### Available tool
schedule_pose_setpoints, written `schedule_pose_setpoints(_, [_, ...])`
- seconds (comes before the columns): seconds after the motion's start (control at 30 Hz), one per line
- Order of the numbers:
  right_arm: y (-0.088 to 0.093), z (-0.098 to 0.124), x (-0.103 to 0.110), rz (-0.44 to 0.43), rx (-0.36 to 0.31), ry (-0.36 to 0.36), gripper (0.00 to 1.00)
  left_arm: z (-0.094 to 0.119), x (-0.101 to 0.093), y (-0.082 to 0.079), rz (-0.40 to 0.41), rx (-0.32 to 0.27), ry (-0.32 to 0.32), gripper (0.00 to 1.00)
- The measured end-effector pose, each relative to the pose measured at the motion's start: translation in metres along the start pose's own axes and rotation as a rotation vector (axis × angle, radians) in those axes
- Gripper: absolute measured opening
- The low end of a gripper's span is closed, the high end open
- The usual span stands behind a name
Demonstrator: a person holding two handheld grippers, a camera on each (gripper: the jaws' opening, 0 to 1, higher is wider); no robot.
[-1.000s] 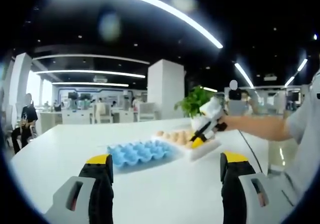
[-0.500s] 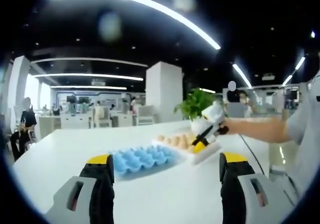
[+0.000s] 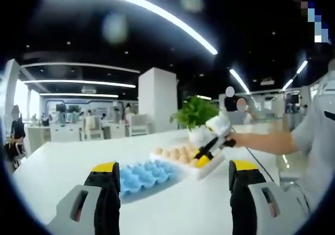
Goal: Pick up the eggs on the table and place them into the egg tray on the table
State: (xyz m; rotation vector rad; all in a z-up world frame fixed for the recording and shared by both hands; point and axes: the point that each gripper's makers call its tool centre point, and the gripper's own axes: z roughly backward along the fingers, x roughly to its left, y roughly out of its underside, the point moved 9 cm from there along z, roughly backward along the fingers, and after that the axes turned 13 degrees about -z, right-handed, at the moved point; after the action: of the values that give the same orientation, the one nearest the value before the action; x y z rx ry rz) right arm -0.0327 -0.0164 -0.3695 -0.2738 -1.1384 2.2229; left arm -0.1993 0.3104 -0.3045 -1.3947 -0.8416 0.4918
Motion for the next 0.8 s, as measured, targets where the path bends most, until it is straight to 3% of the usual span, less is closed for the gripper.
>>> schedule_pose_setpoints(0.4, [-0.003,-0.001,-0.003,-0.01,0.006,0.038,0.25,-0.011,0.011,0.007,0.056,0.02,0.02,0.84])
schedule_pose_setpoints(0.53, [-0.004,0.001,-0.003,-0.02,0.009,0.043,0.25,-0.01,0.013,-0.002,0.038,0.007,0.018,0.84])
schedule_pose_setpoints(0.8, [-0.005,0.004,-0.001,-0.018,0.009,0.05,0.25,-0.017,0.014,0.0,0.027,0.036,0.034,0.84])
